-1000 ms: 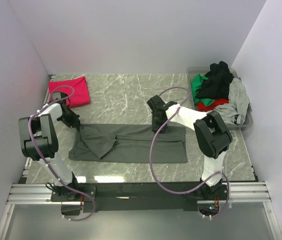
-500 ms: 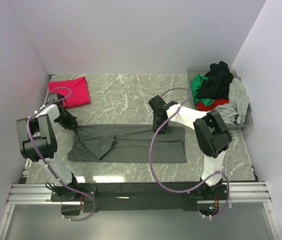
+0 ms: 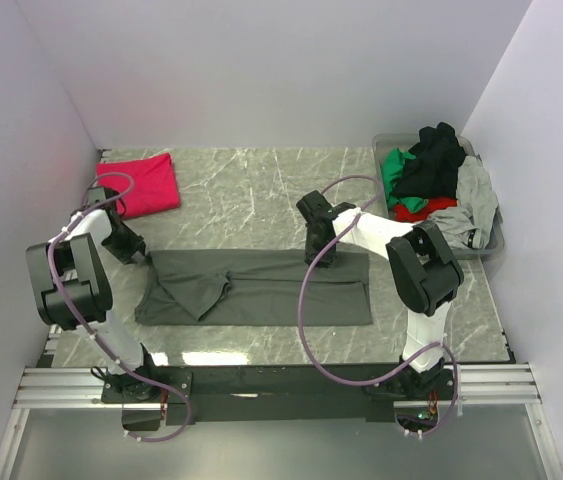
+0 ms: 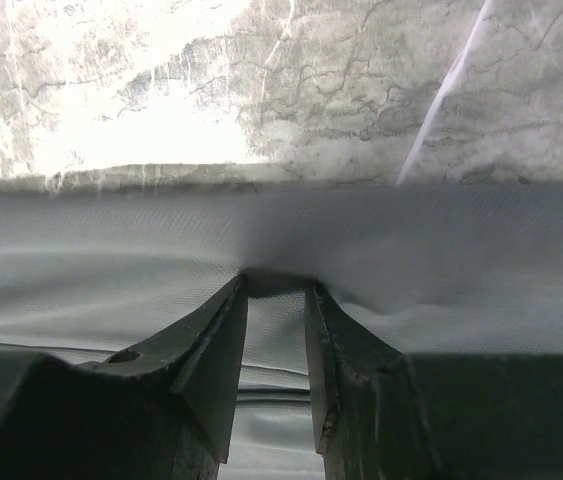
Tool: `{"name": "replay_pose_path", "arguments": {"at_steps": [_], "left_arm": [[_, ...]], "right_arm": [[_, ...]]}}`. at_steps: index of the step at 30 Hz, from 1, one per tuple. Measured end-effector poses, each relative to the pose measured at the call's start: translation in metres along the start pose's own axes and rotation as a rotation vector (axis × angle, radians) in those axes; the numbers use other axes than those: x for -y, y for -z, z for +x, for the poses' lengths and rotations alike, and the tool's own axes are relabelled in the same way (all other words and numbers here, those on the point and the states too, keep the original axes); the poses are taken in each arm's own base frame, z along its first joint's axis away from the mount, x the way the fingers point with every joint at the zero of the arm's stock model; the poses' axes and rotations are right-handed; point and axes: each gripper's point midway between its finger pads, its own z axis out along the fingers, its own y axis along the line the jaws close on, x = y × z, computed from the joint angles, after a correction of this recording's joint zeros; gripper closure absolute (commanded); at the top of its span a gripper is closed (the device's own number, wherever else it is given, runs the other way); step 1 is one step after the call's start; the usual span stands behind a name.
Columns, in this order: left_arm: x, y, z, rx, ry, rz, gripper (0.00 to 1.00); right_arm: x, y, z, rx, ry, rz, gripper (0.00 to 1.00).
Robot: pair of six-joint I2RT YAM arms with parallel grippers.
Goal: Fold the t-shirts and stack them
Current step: Fold the tshirt
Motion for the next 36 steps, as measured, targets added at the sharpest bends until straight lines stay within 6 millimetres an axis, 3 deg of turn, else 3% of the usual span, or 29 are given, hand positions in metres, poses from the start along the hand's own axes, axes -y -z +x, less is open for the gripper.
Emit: {"name": "replay_pose_path", "arguments": {"at_steps": [8,12,15,21,24,36], "left_arm": [[-0.017,0.018,-0.018,0.065,0.010,-0.034,0.64],[-0.006,0.036,-0.024,0.110,0.007,0.016,0.63],[0.012,0.050,-0.021,0.130,-0.010,0.071,0.64],[0.074,0.062,0.028,0.050,-0.105,0.216,0.64],[0.090,0.063,0.059,-0.029,-0.134,0.270,0.65],[0.079,0.024,0.124,-0.278,-0.171,0.234,0.73]], "right_arm": [[0.000,0.000,0.000,0.000,-0.003,0.000,0.63],[0.000,0.000,0.000,0.000,-0.003,0.000,0.63],[0.000,0.000,0.000,0.001,-0.003,0.000,0.63],[0.000,0.000,0.000,0.001,-0.002,-0.001,0.63],[0.000,-0.001,0.001,0.005,-0.003,-0.003,0.63],[0.002,0.000,0.002,0.041,-0.031,-0.026,0.64]]}}
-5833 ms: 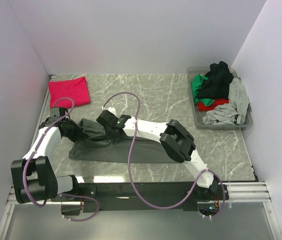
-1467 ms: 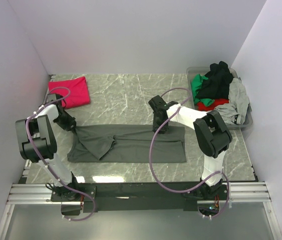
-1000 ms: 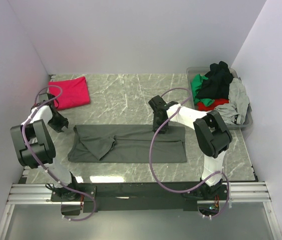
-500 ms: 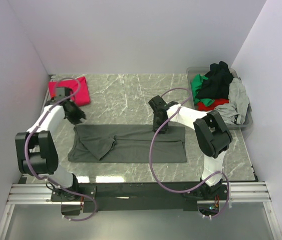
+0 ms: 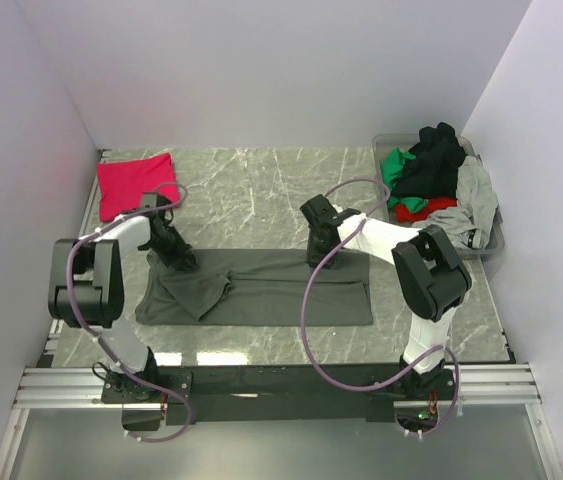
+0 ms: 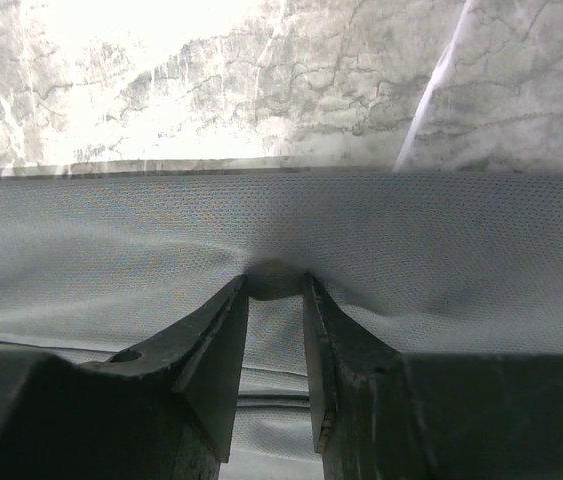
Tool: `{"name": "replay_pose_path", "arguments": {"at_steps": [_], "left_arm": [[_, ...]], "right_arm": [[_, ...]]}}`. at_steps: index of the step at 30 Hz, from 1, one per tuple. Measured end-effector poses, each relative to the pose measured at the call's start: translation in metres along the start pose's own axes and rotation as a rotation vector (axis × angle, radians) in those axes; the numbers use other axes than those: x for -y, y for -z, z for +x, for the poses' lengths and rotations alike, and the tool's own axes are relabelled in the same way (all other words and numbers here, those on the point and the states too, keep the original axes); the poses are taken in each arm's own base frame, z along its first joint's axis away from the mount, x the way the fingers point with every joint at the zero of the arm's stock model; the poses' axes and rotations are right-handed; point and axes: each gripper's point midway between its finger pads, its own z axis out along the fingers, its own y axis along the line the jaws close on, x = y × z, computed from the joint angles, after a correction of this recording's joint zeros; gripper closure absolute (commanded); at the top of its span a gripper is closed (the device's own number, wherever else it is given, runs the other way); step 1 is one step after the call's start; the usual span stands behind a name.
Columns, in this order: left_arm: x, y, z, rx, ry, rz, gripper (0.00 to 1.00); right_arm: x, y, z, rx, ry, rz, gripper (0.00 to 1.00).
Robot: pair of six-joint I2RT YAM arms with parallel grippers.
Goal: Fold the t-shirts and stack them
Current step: Fold the tshirt
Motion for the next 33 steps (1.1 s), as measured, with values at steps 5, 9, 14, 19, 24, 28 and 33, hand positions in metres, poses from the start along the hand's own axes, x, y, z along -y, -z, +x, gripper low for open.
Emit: {"name": "replay_pose_path", "arguments": {"at_steps": [5,9,14,19,24,28,33], "left_arm": [[0.006,-0.013,0.012,-0.049,-0.047,-0.012,0.73],[0.014,-0.017,0.010,-0.062,-0.079,-0.021,0.73],[0.035,-0.026,-0.002,-0.058,-0.148,-0.045,0.73],[0.061,-0.036,-0.019,-0.043,-0.201,-0.051,0.73],[0.093,-0.048,-0.033,-0.010,-0.276,-0.051,0.73],[0.121,-0.057,-0.035,0.018,-0.356,-0.041,0.73],[0.142,-0.062,-0.032,0.044,-0.438,-0.027,0.70]], "right_arm": [[0.002,0.001,0.001,0.010,-0.023,-0.006,0.64],[0.006,0.002,0.003,0.014,-0.034,0.002,0.63],[0.014,0.005,0.011,0.007,-0.054,0.016,0.64],[0.025,0.011,0.023,-0.018,-0.076,0.038,0.64],[0.038,0.020,0.043,-0.061,-0.105,0.057,0.63],[0.052,0.029,0.064,-0.111,-0.124,0.083,0.63],[0.066,0.040,0.084,-0.161,-0.136,0.121,0.63]]}}
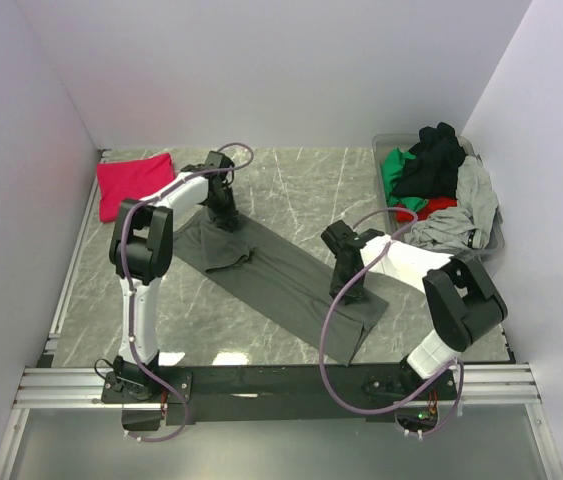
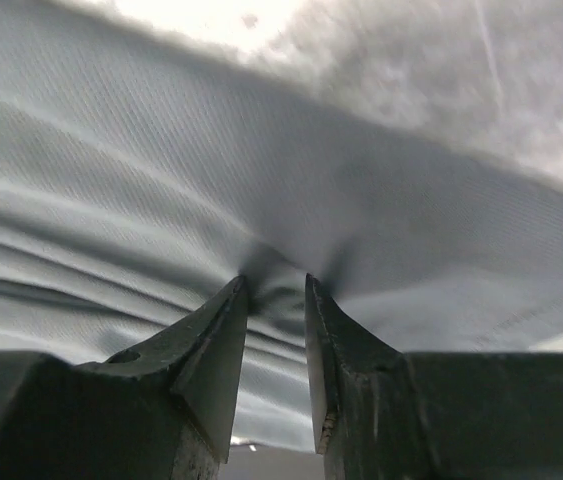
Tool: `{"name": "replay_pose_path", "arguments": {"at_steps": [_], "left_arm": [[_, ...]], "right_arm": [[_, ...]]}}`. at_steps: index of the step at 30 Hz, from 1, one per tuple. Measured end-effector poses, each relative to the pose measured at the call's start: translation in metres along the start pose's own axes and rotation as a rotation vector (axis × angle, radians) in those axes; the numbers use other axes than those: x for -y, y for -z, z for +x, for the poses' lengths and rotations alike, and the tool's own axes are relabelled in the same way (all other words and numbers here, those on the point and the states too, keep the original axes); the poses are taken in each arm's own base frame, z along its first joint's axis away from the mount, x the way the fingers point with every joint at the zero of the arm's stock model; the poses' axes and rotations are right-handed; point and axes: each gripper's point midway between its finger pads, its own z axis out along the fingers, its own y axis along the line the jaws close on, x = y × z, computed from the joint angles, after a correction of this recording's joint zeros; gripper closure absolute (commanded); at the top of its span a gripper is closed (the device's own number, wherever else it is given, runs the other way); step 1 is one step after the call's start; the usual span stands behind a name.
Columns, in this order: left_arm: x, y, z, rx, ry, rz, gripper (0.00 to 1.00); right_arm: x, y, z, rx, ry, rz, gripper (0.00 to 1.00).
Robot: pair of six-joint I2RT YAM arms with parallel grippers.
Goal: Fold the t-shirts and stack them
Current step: Fold the tshirt
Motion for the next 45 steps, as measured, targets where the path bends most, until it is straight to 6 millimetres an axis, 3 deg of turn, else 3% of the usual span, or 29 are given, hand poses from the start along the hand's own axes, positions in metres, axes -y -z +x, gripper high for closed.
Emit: {"name": "replay_pose_path", "arguments": {"at_steps": [4,7,12,16,21,25,30,34,45], "left_arm": [[0.009,0.000,-0.002,0.010,-0.039,0.007,0.69],[0.014,0.007,-0.009,0.023,-0.046,0.009,0.67],[0.029,0.028,-0.031,0.085,-0.048,0.046,0.64],[0.040,0.053,-0.032,0.104,-0.028,0.092,0.63],[0.039,0.070,-0.003,0.049,0.015,0.150,0.63],[0.018,0.058,0.039,-0.058,0.064,0.128,0.64],[-0.015,0.036,0.083,-0.185,0.133,0.070,0.65],[-0.030,0.032,0.088,-0.202,0.171,0.048,0.65],[-0.033,0.028,0.081,-0.176,0.153,0.047,0.66]], "right_arm": [[0.004,0.010,0.004,-0.010,0.006,-0.003,0.62],[-0.003,0.025,-0.004,0.020,0.030,-0.041,0.62],[-0.019,0.046,-0.021,0.078,0.100,-0.115,0.62],[-0.019,0.042,-0.013,0.049,0.170,-0.140,0.60],[-0.013,0.027,0.011,-0.029,0.240,-0.175,0.59],[-0.012,0.020,0.024,-0.071,0.277,-0.205,0.58],[-0.017,0.019,0.025,-0.067,0.304,-0.237,0.58],[-0.018,0.015,0.024,-0.066,0.323,-0.237,0.58],[-0.015,0.005,0.030,-0.084,0.360,-0.188,0.58]]}}
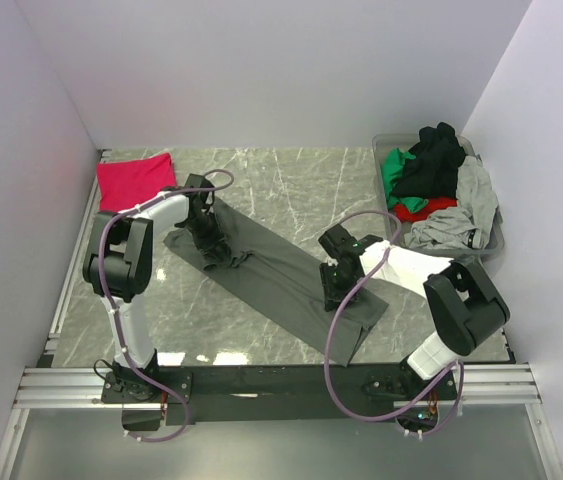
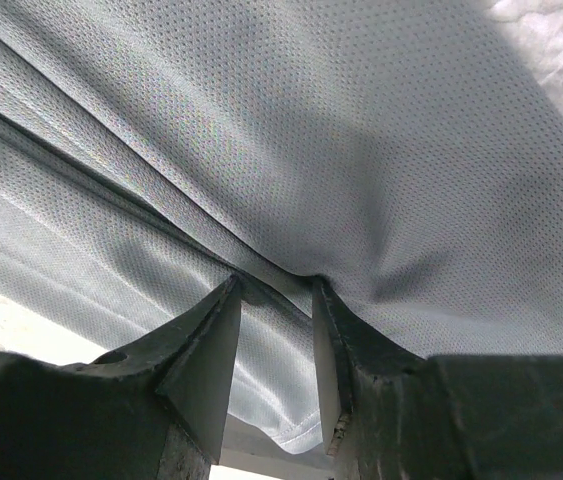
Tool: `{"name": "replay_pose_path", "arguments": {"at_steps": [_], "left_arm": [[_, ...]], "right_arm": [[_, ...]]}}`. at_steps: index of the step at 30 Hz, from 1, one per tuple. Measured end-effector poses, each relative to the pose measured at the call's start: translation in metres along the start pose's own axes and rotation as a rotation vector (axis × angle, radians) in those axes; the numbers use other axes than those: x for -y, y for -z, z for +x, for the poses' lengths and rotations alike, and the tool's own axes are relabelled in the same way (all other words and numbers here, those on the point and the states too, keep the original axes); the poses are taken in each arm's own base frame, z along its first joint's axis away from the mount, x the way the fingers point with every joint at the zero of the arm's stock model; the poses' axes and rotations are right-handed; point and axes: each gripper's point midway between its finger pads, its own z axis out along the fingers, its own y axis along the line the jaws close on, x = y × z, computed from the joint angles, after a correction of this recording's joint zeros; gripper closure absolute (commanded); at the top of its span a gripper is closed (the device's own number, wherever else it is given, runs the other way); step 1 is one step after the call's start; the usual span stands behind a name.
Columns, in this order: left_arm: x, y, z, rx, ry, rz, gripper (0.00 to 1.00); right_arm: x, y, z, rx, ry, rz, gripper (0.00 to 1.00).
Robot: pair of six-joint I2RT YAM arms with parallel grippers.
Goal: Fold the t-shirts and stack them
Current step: Fold the tshirt
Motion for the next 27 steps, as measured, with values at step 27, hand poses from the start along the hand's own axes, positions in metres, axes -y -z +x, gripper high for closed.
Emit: {"name": "replay_pose_path", "arguments": {"at_steps": [27], "left_arm": [[0.078,-0.028,-0.066,0.075,-0.356,0.102,0.59]], "right_arm": [[-0.056,-0.006,0.039,-0.178,0.036,-0.016,0.59]]}}
